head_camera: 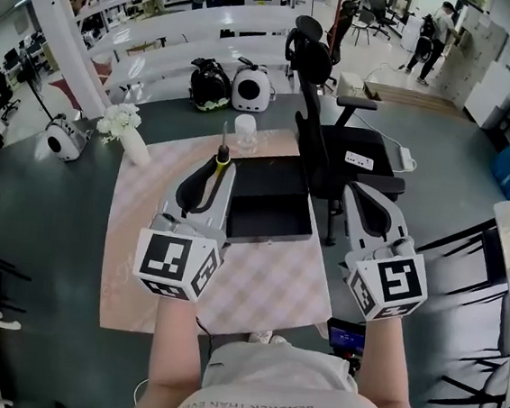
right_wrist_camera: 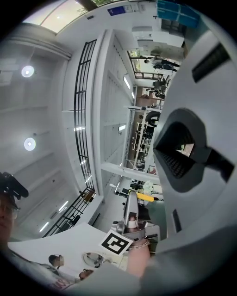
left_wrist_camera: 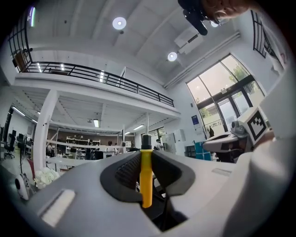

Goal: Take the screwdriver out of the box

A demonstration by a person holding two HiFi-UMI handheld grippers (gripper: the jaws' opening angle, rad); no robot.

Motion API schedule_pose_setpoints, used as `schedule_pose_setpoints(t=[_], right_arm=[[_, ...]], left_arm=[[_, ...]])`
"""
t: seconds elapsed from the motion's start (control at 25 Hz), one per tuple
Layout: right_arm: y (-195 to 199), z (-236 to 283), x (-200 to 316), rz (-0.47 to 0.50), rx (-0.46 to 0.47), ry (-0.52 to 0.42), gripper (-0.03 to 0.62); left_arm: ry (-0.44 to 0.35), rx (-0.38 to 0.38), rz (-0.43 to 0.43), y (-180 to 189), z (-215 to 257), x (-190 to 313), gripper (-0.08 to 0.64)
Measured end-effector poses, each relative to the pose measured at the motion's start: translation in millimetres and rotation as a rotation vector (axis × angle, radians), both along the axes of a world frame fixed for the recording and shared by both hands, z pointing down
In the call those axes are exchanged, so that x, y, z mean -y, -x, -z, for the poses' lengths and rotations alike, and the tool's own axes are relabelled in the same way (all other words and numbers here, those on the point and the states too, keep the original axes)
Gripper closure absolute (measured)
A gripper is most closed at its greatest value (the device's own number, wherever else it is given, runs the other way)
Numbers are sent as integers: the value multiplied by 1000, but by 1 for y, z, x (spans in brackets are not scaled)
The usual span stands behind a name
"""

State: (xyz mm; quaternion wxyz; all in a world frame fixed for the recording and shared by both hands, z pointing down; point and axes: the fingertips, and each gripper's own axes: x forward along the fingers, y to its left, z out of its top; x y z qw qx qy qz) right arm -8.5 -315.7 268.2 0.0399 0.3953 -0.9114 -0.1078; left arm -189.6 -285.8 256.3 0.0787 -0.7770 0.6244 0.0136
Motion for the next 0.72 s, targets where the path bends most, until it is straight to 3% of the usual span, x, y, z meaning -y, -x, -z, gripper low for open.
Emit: schedule_pose_setpoints(t=[0.32,0.72], right_arm=[[11,10,1,43,21,-37,586],[9,24,3,31,19,-70,586]], left_arm=[[-36,-10,85,14,8,-12,477],[-62,8,94,18,15,-13,477]])
